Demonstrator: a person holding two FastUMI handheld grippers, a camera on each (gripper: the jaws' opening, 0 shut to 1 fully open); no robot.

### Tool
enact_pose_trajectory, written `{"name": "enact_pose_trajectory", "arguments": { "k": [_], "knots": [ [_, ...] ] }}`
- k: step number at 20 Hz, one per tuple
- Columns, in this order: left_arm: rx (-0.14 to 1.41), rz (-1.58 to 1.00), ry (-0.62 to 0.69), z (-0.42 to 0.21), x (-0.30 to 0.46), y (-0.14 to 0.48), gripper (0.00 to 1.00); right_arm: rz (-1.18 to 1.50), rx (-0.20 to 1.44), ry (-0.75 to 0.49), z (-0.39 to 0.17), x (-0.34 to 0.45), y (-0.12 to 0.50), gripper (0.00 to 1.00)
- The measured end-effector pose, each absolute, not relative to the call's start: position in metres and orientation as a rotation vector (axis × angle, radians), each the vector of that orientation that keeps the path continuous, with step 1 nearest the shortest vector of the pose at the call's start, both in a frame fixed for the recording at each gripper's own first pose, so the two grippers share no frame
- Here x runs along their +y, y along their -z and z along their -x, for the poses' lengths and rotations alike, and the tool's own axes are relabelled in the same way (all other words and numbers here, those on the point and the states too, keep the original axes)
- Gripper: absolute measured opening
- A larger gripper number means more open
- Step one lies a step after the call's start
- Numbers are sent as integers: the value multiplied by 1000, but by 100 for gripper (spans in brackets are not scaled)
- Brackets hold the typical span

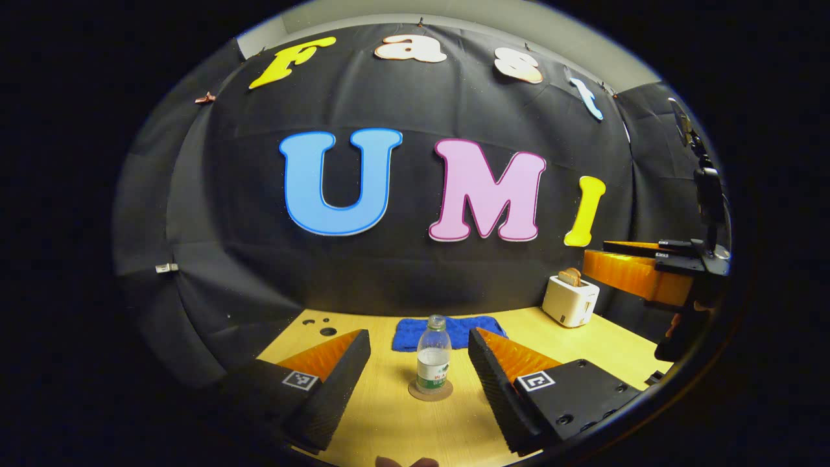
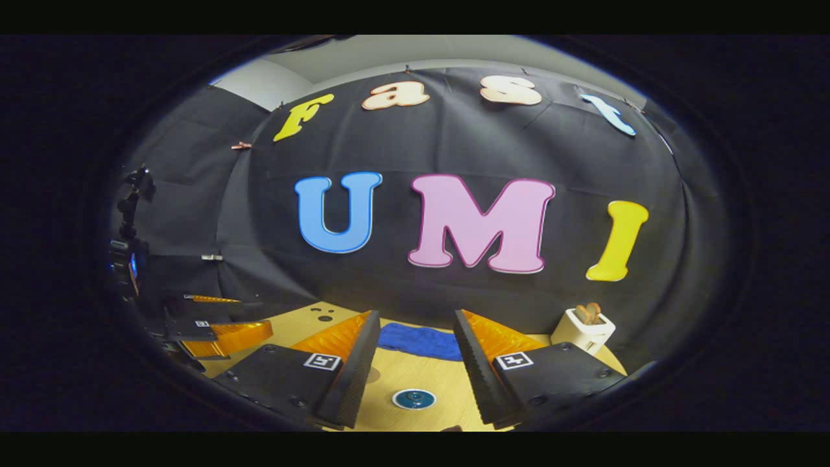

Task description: Open the teacup lid with one hand, grasp the water bottle and pour water into the teacup with the other hand; after pouring, place the water bottle on the coaster and then close the teacup lid.

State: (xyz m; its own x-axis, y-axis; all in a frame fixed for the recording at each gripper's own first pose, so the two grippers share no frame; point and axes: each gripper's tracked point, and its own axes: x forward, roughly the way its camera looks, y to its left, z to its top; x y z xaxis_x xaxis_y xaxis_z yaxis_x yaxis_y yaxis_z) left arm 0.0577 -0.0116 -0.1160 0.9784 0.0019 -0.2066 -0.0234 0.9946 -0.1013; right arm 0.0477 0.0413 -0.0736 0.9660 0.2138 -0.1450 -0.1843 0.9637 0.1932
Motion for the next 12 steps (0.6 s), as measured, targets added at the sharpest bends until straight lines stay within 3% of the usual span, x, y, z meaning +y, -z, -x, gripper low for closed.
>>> {"name": "enact_pose_trajectory", "arguments": {
  "k": [3,12],
  "knots": [
    [187,110,-12,-49,-4,91,95,-182,173,-169,-29,37,50,76],
    [145,119,33,-32,4,66,95,-197,197,-63,12,18,32,78]
  ]
}}
